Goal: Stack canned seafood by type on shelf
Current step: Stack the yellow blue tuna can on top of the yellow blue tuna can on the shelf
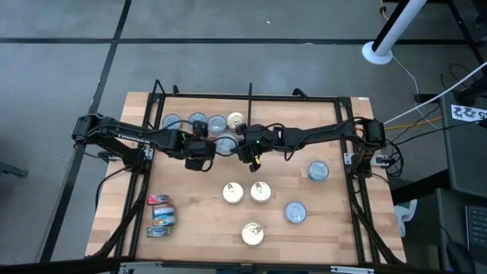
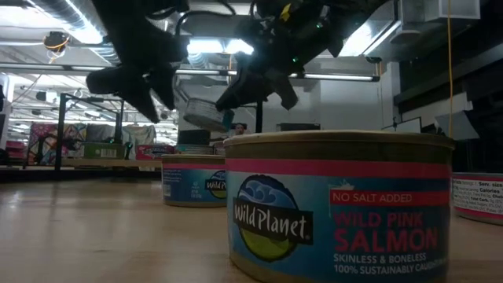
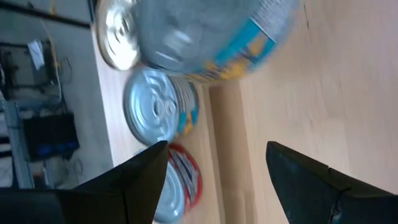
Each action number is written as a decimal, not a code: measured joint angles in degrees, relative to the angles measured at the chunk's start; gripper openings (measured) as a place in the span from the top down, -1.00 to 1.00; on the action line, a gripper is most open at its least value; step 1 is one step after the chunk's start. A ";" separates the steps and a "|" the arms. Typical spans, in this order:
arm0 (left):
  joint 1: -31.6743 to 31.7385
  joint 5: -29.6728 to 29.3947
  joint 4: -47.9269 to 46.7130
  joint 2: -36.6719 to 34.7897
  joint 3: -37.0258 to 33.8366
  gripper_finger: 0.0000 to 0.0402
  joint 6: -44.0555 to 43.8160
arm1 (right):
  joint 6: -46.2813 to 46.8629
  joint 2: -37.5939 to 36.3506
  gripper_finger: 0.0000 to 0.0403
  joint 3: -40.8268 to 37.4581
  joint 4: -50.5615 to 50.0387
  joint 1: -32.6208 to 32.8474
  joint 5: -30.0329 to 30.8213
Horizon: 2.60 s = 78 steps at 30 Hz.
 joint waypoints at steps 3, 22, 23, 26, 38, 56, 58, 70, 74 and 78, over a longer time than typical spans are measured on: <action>0.00 -0.01 -2.28 0.00 0.00 -0.34 -2.05 | -1.43 0.00 1.00 0.90 0.19 -0.72 -0.10; 0.02 0.00 -6.00 0.00 0.00 -0.34 -5.66 | -8.61 1.37 1.00 6.85 0.61 -3.82 -0.32; 0.02 0.00 -6.03 0.00 0.00 -0.34 -5.66 | -8.65 2.19 1.00 7.55 0.33 -3.82 -0.32; 0.02 0.00 -6.17 0.00 0.00 -0.34 -6.24 | -9.14 4.86 1.00 9.77 -0.13 -3.84 -0.30; 0.02 0.02 -11.69 0.00 0.00 -0.34 -12.43 | -10.15 10.52 1.00 15.77 -1.95 -6.05 0.82; 0.02 0.04 -13.90 -0.02 0.00 -0.34 -14.25 | -10.09 13.23 1.00 15.83 -2.82 -8.73 -0.71; 0.02 0.04 -13.80 -0.02 0.00 -0.34 -14.27 | -10.12 13.64 1.00 15.83 -2.13 -8.71 -0.71; 0.02 0.06 -12.71 -0.02 0.00 -0.34 -14.22 | -10.11 15.10 1.00 15.87 -0.59 -9.74 -0.16; 0.02 0.04 -12.71 -0.02 0.00 -0.34 -14.22 | -10.13 15.10 1.00 15.87 -0.57 -9.76 -0.14; 0.02 0.04 -12.68 -0.02 0.00 -0.34 -14.25 | -10.12 15.10 1.00 15.87 -0.48 -9.76 -0.13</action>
